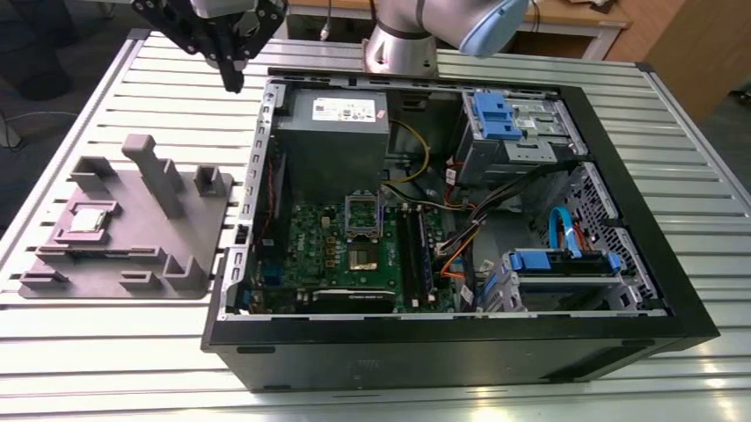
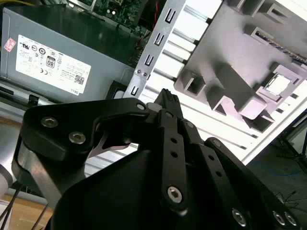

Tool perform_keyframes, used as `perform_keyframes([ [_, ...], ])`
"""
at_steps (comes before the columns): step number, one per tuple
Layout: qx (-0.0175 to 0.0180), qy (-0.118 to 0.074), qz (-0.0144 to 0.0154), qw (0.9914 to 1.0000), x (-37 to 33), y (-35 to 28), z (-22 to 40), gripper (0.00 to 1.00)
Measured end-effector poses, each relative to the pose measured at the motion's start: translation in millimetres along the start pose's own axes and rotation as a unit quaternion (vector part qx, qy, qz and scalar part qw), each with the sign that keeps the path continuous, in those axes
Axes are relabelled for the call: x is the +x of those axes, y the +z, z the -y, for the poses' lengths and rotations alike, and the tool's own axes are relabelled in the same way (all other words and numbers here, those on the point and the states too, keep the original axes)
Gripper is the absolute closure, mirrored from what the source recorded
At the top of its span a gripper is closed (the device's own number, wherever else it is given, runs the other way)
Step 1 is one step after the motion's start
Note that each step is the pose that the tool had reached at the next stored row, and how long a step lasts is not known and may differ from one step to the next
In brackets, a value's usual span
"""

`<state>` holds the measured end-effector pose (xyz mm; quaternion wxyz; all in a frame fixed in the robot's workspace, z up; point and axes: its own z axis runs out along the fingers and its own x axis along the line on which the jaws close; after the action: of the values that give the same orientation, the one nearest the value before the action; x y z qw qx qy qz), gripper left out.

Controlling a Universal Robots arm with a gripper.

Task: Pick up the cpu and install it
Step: 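Reach for the cpu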

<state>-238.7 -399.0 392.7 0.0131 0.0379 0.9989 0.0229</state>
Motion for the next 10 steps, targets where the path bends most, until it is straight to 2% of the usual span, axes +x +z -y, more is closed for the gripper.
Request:
perform_keyframes([
  [10, 0.0, 0.0, -0.0001, 1.0, 5.7, -0.2, 0.4, 0.89],
])
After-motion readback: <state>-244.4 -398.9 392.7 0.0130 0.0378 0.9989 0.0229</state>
